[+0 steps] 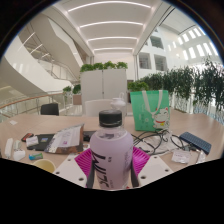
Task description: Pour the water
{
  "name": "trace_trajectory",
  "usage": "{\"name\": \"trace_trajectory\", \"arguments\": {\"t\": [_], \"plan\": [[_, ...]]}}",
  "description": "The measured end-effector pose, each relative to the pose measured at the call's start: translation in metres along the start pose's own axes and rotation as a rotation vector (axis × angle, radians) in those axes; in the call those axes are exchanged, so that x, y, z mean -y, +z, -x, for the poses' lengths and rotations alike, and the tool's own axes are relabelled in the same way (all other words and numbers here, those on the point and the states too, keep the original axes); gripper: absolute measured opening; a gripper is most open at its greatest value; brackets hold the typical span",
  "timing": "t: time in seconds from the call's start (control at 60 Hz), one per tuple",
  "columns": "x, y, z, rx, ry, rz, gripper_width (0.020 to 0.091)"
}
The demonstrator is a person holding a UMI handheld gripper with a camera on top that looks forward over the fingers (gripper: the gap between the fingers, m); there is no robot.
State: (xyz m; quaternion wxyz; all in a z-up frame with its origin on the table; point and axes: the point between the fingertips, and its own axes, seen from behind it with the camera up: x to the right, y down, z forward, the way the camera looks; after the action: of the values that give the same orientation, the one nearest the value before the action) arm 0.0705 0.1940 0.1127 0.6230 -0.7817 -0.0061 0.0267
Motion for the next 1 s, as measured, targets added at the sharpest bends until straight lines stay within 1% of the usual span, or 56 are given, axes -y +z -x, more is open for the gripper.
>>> {"name": "trace_trajectory", "arguments": {"t": [0.05, 0.067, 0.1, 0.133, 0.183, 0.2, 0.25, 0.267, 0.283, 0.3, 0.317, 0.467, 0.5, 0.567, 0.617, 0.633, 0.667, 0.7, 0.717, 0.733, 0.867, 1.0], "plan": [[-0.008, 0.000, 0.002, 0.031, -0.015, 0.005, 0.0519], [-0.007, -0.011, -0.007, 0.040, -0.025, 0.005, 0.0519], [-0.023, 0.011, 0.010, 0.053, -0.042, -0.001, 0.0522], [-0.027, -0.005, 0.002, 0.057, -0.062, 0.008, 0.0520], [-0.038, -0.010, -0.004, 0.057, -0.075, 0.028, 0.0525], [-0.044, 0.000, -0.004, 0.060, -0.073, 0.037, 0.0525], [-0.064, -0.005, -0.001, 0.071, -0.050, 0.074, 0.0533], [-0.057, -0.006, 0.001, 0.073, -0.040, 0.035, 0.0531], [-0.057, -0.005, -0.002, 0.074, -0.031, 0.022, 0.0528], [-0.061, -0.005, -0.002, 0.075, -0.025, 0.031, 0.0531], [-0.056, -0.004, -0.005, 0.083, -0.016, 0.019, 0.0529], [-0.057, -0.006, -0.005, 0.108, -0.012, 0.021, 0.0527], [-0.057, -0.007, -0.005, 0.109, -0.016, 0.024, 0.0537], [-0.059, -0.008, -0.004, 0.107, -0.021, 0.047, 0.0569], [-0.062, -0.013, -0.004, 0.109, -0.032, 0.080, 0.0593], [-0.063, -0.014, -0.005, 0.106, -0.040, 0.088, 0.0619], [-0.063, -0.020, -0.007, 0.094, -0.062, 0.108, 0.0696], [-0.062, -0.026, -0.008, 0.082, -0.084, 0.126, 0.0796], [-0.061, -0.030, -0.008, 0.079, -0.093, 0.130, 0.0835], [-0.059, -0.032, -0.008, 0.079, -0.100, 0.130, 0.0851], [-0.043, -0.071, -0.001, 0.075, -0.064, 0.139, 0.0846], [-0.018, -0.122, 0.006, 0.031, -0.005, 0.128, 0.0838]]}}
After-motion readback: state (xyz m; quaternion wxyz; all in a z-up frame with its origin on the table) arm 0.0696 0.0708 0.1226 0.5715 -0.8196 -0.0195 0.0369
